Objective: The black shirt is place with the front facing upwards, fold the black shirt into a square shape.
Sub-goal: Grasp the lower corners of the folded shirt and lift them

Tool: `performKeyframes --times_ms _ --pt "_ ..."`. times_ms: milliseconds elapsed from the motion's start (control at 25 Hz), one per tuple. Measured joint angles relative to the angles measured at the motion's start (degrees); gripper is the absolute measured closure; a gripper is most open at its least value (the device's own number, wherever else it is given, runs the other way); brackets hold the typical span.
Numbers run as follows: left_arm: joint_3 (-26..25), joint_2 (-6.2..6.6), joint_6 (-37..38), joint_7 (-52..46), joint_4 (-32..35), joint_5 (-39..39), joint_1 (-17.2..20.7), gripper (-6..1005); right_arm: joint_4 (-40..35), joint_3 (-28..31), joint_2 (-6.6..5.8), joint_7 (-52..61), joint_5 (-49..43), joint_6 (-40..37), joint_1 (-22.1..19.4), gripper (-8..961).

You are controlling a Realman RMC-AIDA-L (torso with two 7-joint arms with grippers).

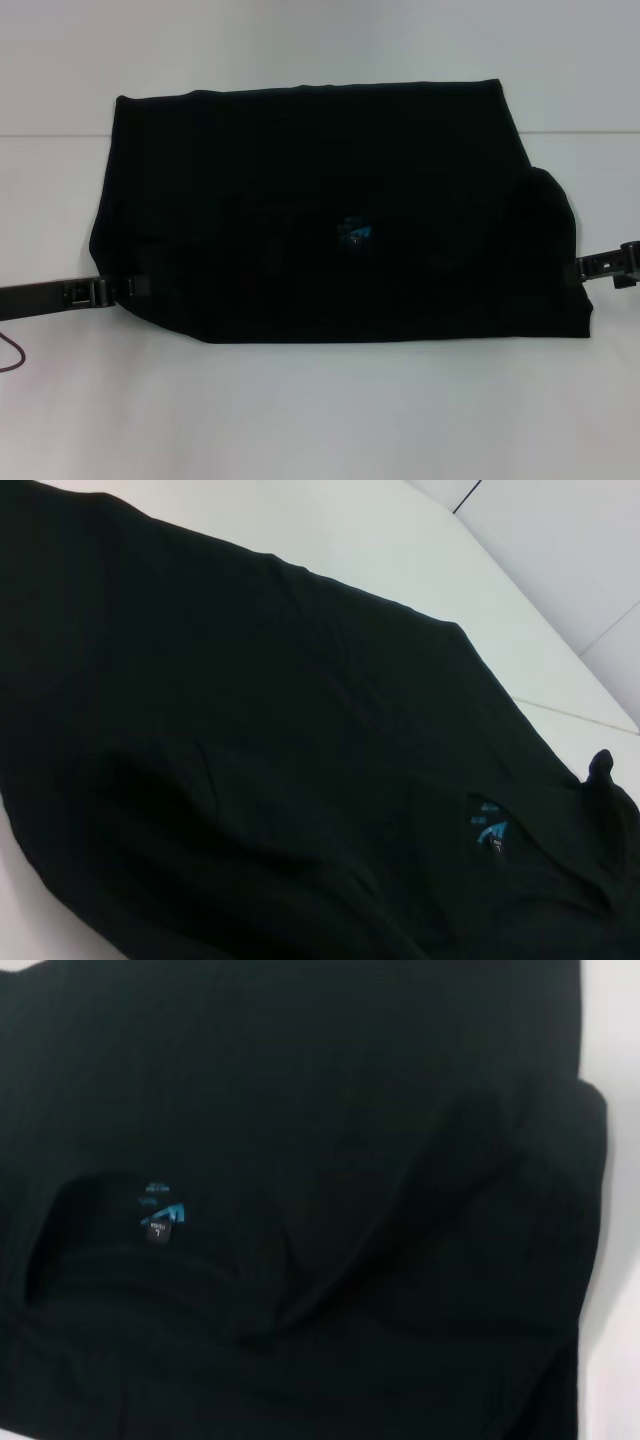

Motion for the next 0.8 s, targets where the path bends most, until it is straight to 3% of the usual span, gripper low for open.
performKeyframes --times_ms 800 --pt "0.00 0.01 0.00 0.03 0.00 0.00 -0.18 996 5.39 -3.72 0.14 -0.10 -0.05 5.07 1.93 87"
